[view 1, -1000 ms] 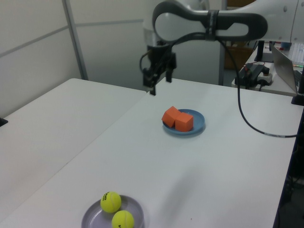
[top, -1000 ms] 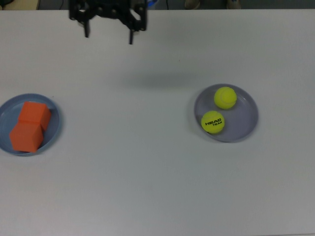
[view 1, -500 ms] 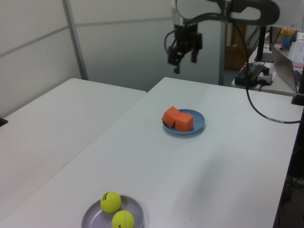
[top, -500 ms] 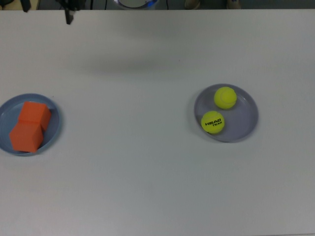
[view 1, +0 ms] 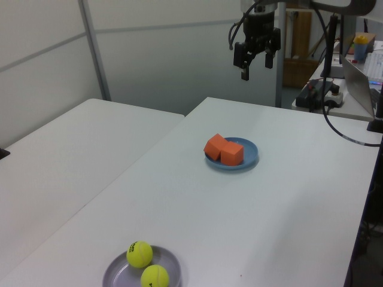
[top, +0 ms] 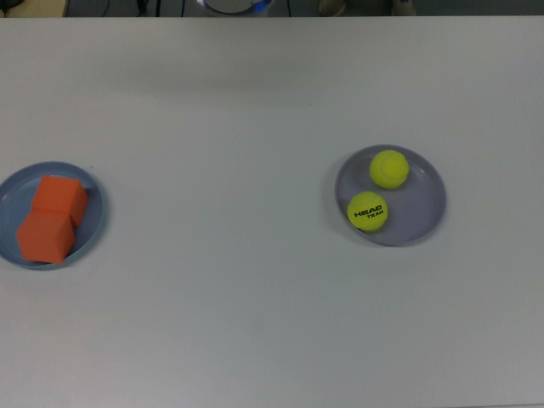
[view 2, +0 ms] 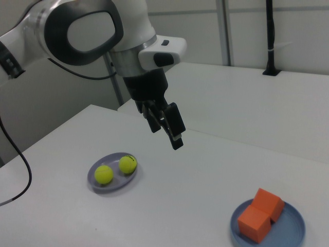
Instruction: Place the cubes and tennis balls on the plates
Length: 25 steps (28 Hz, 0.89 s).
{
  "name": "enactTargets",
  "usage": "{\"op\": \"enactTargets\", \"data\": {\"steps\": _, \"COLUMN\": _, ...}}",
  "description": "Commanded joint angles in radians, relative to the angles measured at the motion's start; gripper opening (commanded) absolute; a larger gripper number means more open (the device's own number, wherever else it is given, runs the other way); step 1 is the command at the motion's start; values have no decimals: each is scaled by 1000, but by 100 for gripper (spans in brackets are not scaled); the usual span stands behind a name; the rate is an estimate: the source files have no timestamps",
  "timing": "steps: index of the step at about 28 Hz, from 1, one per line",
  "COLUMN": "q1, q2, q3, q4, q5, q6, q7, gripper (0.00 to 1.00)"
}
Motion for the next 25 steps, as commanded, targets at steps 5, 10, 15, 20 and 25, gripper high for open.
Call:
{"op": "enactTargets", "data": {"steps": 5, "q1": 1, "q2": -25, "q3": -5, "q4": -37, "q5": 26, "q6": 1, "q7": -13, "gripper": 100}}
{"op": "enactTargets", "data": {"steps": 10, "q1": 3, "q2": -25, "q3": -4, "q4": -35, "q5": 26, "q6": 5, "q7": -14, "gripper": 100}}
{"op": "enactTargets", "data": {"steps": 15, "q1": 5, "q2": -22, "q3": 1, "q4": -37, "q5": 29, "q6": 5, "q7": -15, "gripper": 100}}
{"op": "enactTargets", "data": {"steps": 20, "q1": 5, "q2": -19, "q3": 0, "q4": -37, "q5": 49, "q6": 7, "q7": -17, "gripper": 100}}
{"op": "enactTargets", "data": {"steps": 25, "q1": 6, "q2": -22, "q3": 7, "q4": -37, "q5": 49, "q6": 7, "q7": -9, "gripper": 100}}
